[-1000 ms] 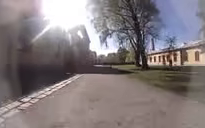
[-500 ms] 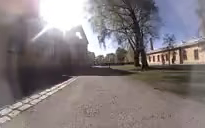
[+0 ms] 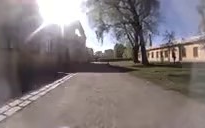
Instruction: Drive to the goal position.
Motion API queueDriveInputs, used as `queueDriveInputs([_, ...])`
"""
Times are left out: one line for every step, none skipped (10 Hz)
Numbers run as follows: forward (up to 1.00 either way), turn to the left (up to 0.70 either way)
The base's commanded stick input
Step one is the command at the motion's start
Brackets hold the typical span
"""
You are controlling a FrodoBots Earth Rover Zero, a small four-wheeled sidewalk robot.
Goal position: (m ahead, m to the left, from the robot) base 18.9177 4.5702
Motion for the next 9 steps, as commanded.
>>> queueDriveInputs([1.00, 0.00])
queueDriveInputs([1.00, 0.00])
queueDriveInputs([1.00, 0.00])
queueDriveInputs([1.00, 0.00])
queueDriveInputs([1.00, 0.00])
queueDriveInputs([1.00, 0.00])
queueDriveInputs([1.00, 0.00])
queueDriveInputs([1.00, 0.00])
queueDriveInputs([1.00, 0.00])
